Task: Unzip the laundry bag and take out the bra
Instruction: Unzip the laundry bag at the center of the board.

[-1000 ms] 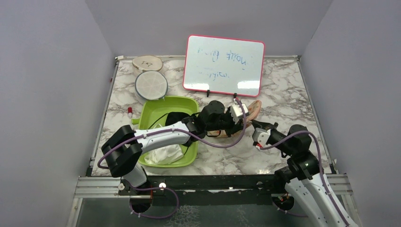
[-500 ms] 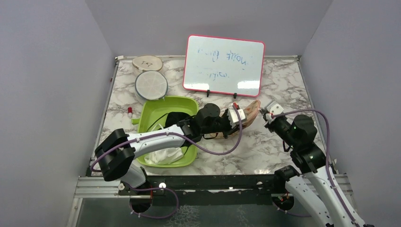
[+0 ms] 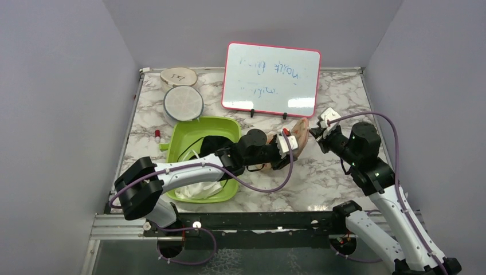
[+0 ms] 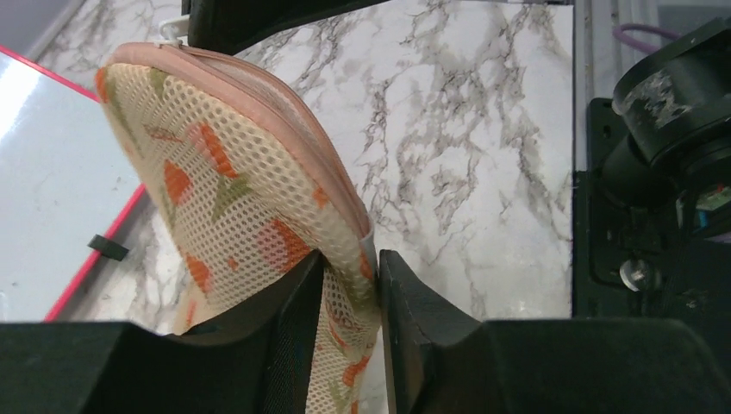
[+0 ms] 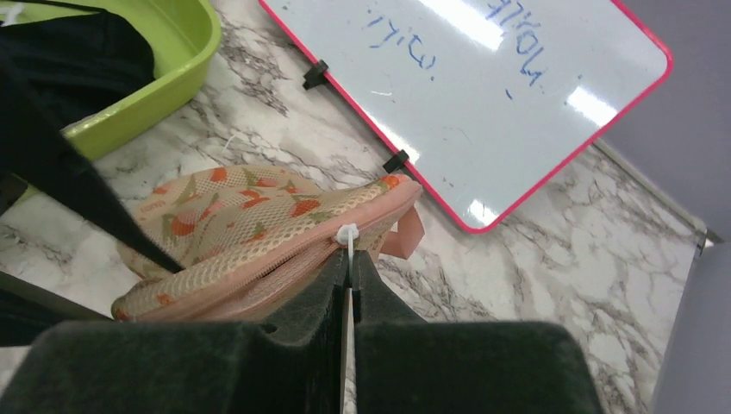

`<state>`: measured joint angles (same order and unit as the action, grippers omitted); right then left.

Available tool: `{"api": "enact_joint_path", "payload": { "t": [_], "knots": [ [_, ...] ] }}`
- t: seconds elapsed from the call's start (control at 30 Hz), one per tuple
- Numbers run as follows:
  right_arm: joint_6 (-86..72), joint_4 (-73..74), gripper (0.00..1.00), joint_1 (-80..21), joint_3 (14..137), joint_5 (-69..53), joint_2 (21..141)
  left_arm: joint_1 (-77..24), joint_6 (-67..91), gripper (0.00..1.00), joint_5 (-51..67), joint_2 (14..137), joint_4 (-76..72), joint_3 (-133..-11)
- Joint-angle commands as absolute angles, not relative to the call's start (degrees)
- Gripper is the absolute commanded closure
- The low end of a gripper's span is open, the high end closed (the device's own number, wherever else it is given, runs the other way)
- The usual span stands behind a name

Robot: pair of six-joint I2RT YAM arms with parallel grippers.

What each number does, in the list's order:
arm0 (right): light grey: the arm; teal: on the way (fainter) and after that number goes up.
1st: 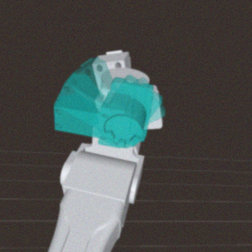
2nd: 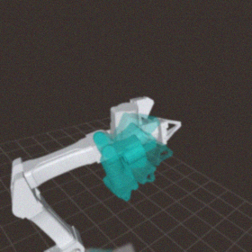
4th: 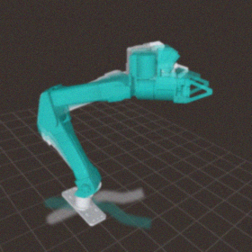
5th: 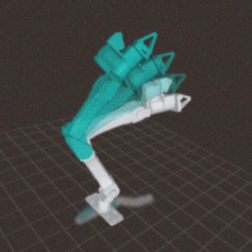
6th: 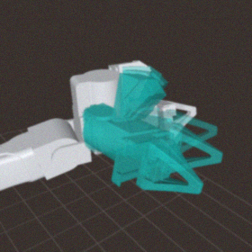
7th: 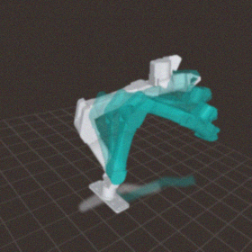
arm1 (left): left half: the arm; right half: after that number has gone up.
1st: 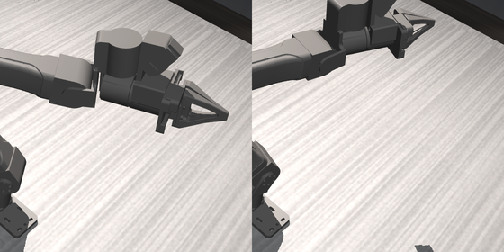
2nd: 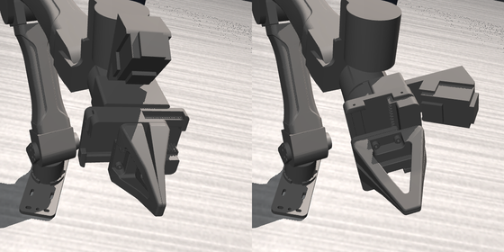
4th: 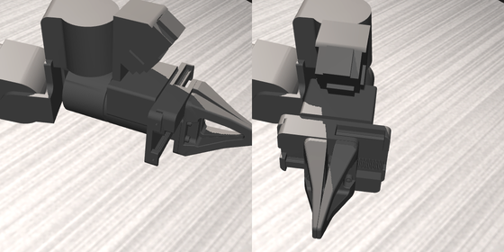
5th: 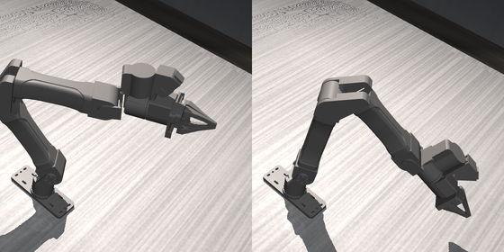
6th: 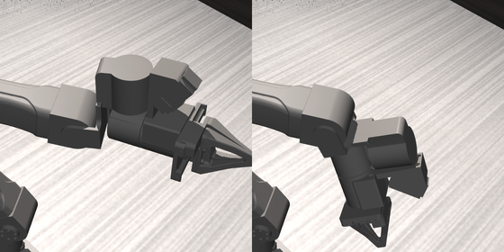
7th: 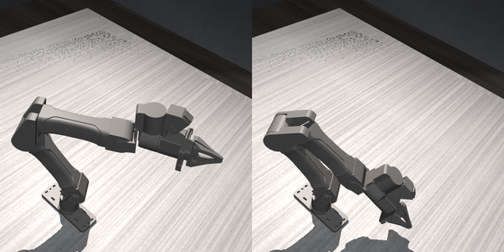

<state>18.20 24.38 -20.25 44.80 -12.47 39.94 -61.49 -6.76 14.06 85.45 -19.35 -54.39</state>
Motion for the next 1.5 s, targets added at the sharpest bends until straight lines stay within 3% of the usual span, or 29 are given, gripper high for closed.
{"api": "enact_joint_path", "payload": {
  "t": [0.0,0.1,0.2,0.6,0.87,1.1,1.33,1.47],
  "knots": [
    [23.68,25.57,0.99,-20.09,45.02,-22.11,38.57,-62.13,-3.36,0.62,15.68,84.95,-21.44,-54.52],
    [24.82,25.31,0.99,-20.21,44.42,-25.80,38.07,-62.46,-0.58,0.39,18.42,85.19,-21.64,-55.52],
    [25.29,24.92,0.99,-20.21,43.89,-26.45,37.77,-62.49,2.88,0.30,18.30,84.85,-21.88,-56.23],
    [25.56,26.42,0.99,-20.21,45.31,-24.96,39.24,-60.58,24.86,0.36,10.65,85.29,-16.04,-61.09],
    [24.55,26.66,0.99,-20.16,43.58,-24.15,36.95,-58.45,27.94,0.59,11.62,88.34,-11.42,-65.52],
    [23.28,27.05,0.99,-20.21,43.95,-23.10,37.14,-58.45,29.02,0.72,13.78,89.96,-11.75,-65.77],
    [17.50,32.38,0.99,-20.21,48.34,-22.09,44.81,-58.45,24.07,1.00,10.33,88.89,-10.26,-64.92],
    [8.64,33.22,0.99,-20.17,49.84,-16.22,48.08,-58.46,20.30,1.00,9.55,90.00,-8.63,-66.25]
  ]
}}
